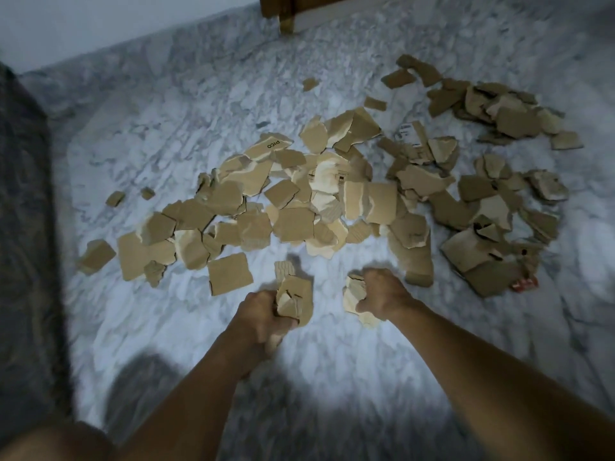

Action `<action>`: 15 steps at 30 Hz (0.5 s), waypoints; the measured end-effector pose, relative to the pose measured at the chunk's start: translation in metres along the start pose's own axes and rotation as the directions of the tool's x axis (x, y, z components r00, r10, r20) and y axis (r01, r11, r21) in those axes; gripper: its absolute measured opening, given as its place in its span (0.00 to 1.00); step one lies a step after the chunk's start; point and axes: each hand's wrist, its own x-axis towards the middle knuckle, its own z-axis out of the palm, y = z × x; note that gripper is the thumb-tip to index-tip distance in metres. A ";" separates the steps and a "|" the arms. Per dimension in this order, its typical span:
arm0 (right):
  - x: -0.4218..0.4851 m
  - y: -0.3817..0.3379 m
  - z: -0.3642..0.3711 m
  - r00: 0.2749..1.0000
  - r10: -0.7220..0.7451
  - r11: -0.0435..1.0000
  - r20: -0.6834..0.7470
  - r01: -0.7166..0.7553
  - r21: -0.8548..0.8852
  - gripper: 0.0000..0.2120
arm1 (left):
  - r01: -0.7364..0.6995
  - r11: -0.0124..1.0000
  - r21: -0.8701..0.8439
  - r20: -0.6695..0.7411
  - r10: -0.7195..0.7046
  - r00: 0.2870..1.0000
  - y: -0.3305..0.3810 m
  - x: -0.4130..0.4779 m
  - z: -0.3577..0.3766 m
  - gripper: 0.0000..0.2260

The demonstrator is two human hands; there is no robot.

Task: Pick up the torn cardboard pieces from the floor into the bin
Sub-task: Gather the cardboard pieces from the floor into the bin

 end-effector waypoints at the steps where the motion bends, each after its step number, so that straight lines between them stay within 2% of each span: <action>1: -0.005 0.007 -0.009 1.000 0.002 1.000 0.019 -0.002 -0.030 0.33 | -0.010 1.000 -0.028 0.027 0.011 1.000 0.010 0.001 -0.003 0.18; 3: -0.016 0.025 -0.032 1.000 0.026 0.995 0.014 -0.024 -0.094 0.32 | -0.050 0.998 -0.044 0.071 0.053 0.996 0.031 0.010 -0.008 0.18; 5: -0.024 0.051 -0.060 0.996 0.088 0.994 -0.007 -0.088 -0.071 0.32 | -0.088 0.996 -0.023 0.098 0.089 0.991 0.060 0.023 -0.011 0.19; 8: -0.029 0.099 -0.097 0.982 0.188 0.982 -0.021 -0.188 -0.010 0.32 | -0.178 0.984 0.022 0.117 0.175 0.978 0.110 0.044 -0.004 0.29; 9: -0.032 0.118 -0.107 0.979 0.201 0.980 -0.029 -0.200 0.007 0.34 | -0.220 0.975 0.025 0.138 0.214 0.967 0.130 0.050 0.001 0.30; 11: -0.036 0.145 -0.121 0.974 0.228 0.973 -0.002 -0.228 0.040 0.36 | -0.296 0.955 -0.003 0.176 0.292 0.940 0.163 0.057 0.011 0.23; 13: -0.040 0.176 -0.133 0.964 0.265 0.959 0.033 -0.267 0.098 0.33 | -0.336 0.942 0.017 0.208 0.325 0.922 0.202 0.064 0.020 0.18; 15: -0.042 0.210 -0.144 0.951 0.309 0.944 -0.006 -0.306 0.120 0.27 | -0.390 0.920 0.030 0.212 0.376 0.902 0.242 0.076 0.031 0.25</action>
